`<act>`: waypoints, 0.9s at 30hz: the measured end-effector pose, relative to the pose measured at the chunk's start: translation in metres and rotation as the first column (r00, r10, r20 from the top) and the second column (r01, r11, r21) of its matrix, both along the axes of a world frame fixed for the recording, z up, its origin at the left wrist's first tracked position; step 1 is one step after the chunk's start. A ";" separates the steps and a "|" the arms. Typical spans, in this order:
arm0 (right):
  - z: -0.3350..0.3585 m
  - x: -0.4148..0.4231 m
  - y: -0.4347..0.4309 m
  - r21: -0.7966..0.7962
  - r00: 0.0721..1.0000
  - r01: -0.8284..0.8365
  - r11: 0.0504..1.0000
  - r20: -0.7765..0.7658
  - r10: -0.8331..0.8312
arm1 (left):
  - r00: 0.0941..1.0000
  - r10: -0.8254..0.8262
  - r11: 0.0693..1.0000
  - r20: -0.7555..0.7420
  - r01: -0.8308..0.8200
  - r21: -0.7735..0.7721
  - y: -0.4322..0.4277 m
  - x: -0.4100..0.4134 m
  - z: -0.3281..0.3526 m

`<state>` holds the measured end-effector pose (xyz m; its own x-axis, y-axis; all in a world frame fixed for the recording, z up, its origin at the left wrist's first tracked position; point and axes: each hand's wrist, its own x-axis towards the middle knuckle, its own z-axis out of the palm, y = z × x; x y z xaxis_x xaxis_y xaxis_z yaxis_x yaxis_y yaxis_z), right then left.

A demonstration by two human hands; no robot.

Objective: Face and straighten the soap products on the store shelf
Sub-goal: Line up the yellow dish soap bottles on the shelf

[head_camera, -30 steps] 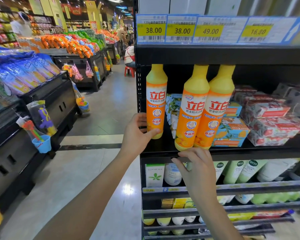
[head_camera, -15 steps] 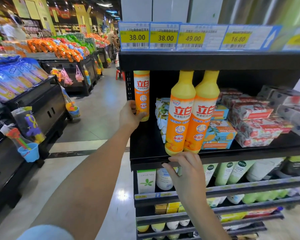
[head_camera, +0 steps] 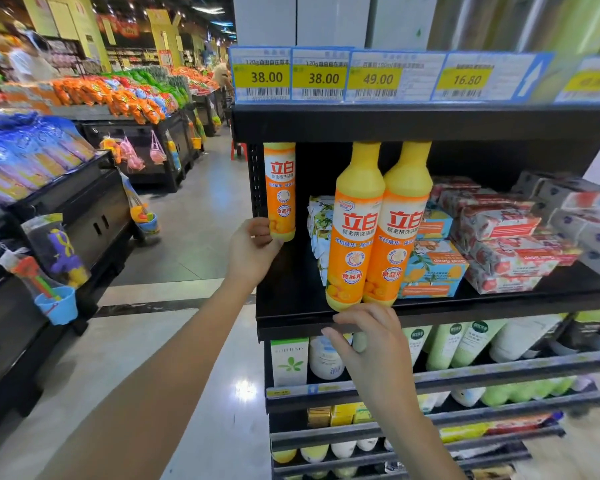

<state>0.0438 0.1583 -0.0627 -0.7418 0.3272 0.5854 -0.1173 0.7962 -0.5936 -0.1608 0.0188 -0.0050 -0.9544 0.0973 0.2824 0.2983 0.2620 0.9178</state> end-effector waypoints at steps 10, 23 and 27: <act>0.076 0.023 0.044 -0.532 0.978 -0.030 0.846 -0.192 -0.086 | 0.973 -0.229 0.960 0.032 0.220 0.175 -0.010 0.108 0.010; 0.107 -0.007 0.075 -0.449 0.966 -0.258 0.856 -0.122 0.228 | 0.968 -0.245 0.950 -0.050 0.250 0.185 0.021 0.137 0.028; 0.110 -0.006 0.080 -0.469 0.958 -0.287 0.835 -0.128 0.258 | 0.974 -0.219 0.962 -0.054 0.225 0.153 0.035 0.136 0.035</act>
